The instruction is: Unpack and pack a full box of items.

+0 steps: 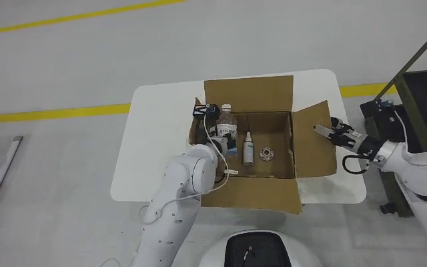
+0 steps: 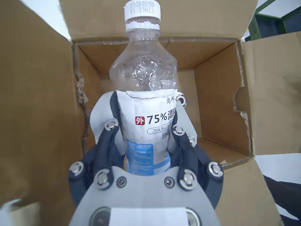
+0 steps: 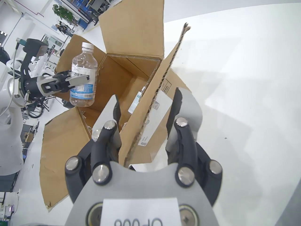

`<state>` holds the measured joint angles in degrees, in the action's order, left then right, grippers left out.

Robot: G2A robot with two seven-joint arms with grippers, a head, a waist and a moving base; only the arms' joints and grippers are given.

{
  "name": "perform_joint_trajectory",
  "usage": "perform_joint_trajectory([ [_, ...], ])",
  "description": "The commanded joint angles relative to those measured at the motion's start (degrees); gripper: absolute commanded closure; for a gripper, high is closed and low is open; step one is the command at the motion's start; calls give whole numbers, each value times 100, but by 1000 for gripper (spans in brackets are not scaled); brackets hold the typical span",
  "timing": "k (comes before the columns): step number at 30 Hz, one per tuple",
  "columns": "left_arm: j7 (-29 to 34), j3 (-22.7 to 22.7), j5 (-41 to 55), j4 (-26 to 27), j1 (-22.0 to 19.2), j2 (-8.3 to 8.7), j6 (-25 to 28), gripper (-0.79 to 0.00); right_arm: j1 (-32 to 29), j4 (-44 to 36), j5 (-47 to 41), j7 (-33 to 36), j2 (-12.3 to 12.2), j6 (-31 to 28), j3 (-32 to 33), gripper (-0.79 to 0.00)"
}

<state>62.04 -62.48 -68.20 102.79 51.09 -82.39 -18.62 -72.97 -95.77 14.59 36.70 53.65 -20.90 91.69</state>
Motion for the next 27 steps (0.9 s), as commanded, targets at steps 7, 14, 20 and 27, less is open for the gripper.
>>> perform_joint_trajectory([
  [7,191,-429,-515,538,155,80,71,0,-291,-685,360,-786,-25,-494,537,-382],
  [14,215,-691,-889,705,333,123,99,0,-269,-1160,939,-922,8,-673,80,0],
  [20,114,-879,-1087,593,417,138,62,0,-8,-751,1297,-818,57,-384,-478,0],
  [27,21,-1123,-1231,468,541,159,74,0,117,-305,1334,-788,79,-323,-622,0],
])
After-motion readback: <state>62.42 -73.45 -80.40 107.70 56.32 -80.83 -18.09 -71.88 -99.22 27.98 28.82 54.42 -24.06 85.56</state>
